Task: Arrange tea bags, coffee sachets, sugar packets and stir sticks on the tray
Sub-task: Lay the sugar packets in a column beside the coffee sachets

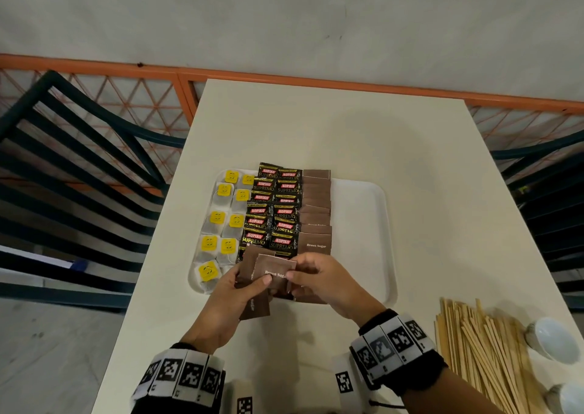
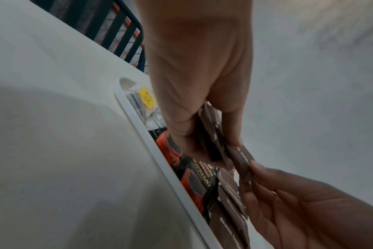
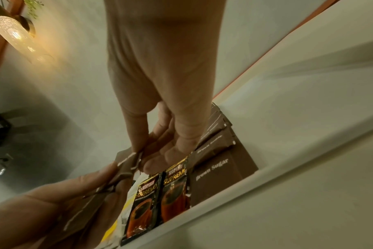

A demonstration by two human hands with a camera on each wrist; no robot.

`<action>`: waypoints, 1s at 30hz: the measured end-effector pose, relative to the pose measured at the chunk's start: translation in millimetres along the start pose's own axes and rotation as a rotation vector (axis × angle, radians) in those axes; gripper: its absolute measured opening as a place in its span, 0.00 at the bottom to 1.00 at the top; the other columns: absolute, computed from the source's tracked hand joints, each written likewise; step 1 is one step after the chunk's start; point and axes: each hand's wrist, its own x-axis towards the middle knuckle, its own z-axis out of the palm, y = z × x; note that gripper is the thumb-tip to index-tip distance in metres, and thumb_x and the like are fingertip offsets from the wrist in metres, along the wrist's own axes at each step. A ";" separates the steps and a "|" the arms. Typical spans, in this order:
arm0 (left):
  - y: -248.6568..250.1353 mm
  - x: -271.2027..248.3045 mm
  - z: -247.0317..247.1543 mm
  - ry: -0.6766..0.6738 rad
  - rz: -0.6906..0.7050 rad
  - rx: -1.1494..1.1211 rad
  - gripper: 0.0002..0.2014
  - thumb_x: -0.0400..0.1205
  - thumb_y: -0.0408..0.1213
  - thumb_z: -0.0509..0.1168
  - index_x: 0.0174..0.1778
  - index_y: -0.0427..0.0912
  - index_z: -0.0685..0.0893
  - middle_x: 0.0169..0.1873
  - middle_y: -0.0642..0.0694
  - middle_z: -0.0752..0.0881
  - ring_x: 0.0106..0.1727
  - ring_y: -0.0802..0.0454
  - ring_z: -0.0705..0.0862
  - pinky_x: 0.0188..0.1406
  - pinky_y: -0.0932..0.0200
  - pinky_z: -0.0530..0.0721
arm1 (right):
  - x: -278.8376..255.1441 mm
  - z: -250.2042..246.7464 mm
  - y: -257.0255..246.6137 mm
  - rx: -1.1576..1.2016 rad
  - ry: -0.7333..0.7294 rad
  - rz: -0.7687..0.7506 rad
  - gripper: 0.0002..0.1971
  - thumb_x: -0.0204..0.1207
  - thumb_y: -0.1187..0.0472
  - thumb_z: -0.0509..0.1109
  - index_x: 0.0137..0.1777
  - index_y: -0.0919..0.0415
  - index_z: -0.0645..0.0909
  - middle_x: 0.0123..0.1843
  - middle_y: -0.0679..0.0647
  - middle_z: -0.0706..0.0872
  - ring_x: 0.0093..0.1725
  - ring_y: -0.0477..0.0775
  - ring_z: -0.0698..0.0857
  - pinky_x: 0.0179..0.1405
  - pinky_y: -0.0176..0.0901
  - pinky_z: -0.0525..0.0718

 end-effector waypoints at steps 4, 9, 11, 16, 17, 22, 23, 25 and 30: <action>1.2 1.4 -2.9 -0.009 -0.045 -0.088 0.10 0.80 0.27 0.63 0.55 0.41 0.82 0.36 0.43 0.90 0.34 0.51 0.88 0.37 0.58 0.88 | 6.4 -12.6 -4.5 0.027 0.051 -0.031 0.05 0.77 0.68 0.66 0.51 0.62 0.81 0.49 0.56 0.86 0.48 0.52 0.87 0.45 0.42 0.88; 6.0 2.3 -7.5 -0.020 -0.062 -0.197 0.13 0.81 0.23 0.56 0.57 0.38 0.81 0.42 0.35 0.88 0.35 0.46 0.89 0.36 0.57 0.89 | 25.7 -44.9 -17.6 0.096 0.310 -0.093 0.07 0.78 0.71 0.65 0.47 0.61 0.82 0.43 0.53 0.83 0.40 0.48 0.83 0.36 0.32 0.85; 8.2 3.4 -7.0 -0.024 -0.066 -0.218 0.15 0.81 0.23 0.54 0.57 0.38 0.80 0.44 0.33 0.87 0.36 0.45 0.89 0.35 0.57 0.89 | 35.0 -55.1 -20.1 0.068 0.380 -0.099 0.07 0.77 0.71 0.65 0.47 0.60 0.82 0.38 0.53 0.83 0.37 0.48 0.81 0.35 0.34 0.83; 11.2 5.2 -3.3 -0.024 -0.079 -0.207 0.16 0.82 0.22 0.53 0.62 0.35 0.79 0.44 0.33 0.88 0.37 0.44 0.90 0.35 0.56 0.89 | 53.1 -64.1 -17.4 0.051 0.481 -0.073 0.07 0.75 0.70 0.69 0.51 0.62 0.80 0.35 0.52 0.84 0.34 0.47 0.82 0.30 0.32 0.81; 11.8 5.0 -2.7 -0.021 -0.082 -0.203 0.16 0.82 0.22 0.53 0.63 0.35 0.78 0.43 0.33 0.88 0.37 0.45 0.90 0.35 0.56 0.89 | 55.2 -63.5 -15.8 0.036 0.496 -0.066 0.07 0.74 0.70 0.70 0.52 0.63 0.80 0.35 0.53 0.84 0.33 0.47 0.82 0.30 0.33 0.82; 13.1 4.9 -3.1 -0.005 -0.082 -0.183 0.17 0.81 0.23 0.56 0.66 0.35 0.77 0.43 0.35 0.90 0.38 0.45 0.90 0.34 0.57 0.89 | 60.5 -59.5 -7.7 -0.035 0.569 -0.057 0.07 0.74 0.67 0.71 0.51 0.63 0.80 0.39 0.53 0.85 0.37 0.49 0.83 0.34 0.34 0.80; 13.2 4.9 -2.9 -0.005 -0.081 -0.182 0.18 0.81 0.23 0.56 0.66 0.35 0.77 0.44 0.35 0.90 0.39 0.45 0.90 0.36 0.56 0.89 | 61.0 -59.4 -6.1 -0.051 0.591 -0.057 0.07 0.73 0.66 0.71 0.51 0.61 0.80 0.40 0.53 0.85 0.39 0.50 0.83 0.35 0.34 0.79; 13.8 5.0 -1.2 -0.008 -0.080 -0.186 0.17 0.81 0.23 0.56 0.66 0.35 0.77 0.44 0.36 0.89 0.39 0.45 0.90 0.36 0.56 0.89 | 61.9 -59.6 -3.3 -0.101 0.625 -0.058 0.06 0.73 0.64 0.72 0.49 0.59 0.80 0.40 0.50 0.85 0.43 0.50 0.83 0.41 0.36 0.80; 15.0 5.6 4.6 -0.020 -0.080 -0.156 0.16 0.81 0.23 0.56 0.64 0.35 0.79 0.41 0.38 0.90 0.37 0.47 0.90 0.32 0.58 0.88 | 59.7 -58.2 -1.1 -0.204 0.659 -0.071 0.08 0.72 0.62 0.73 0.49 0.58 0.78 0.35 0.46 0.82 0.39 0.46 0.80 0.37 0.31 0.75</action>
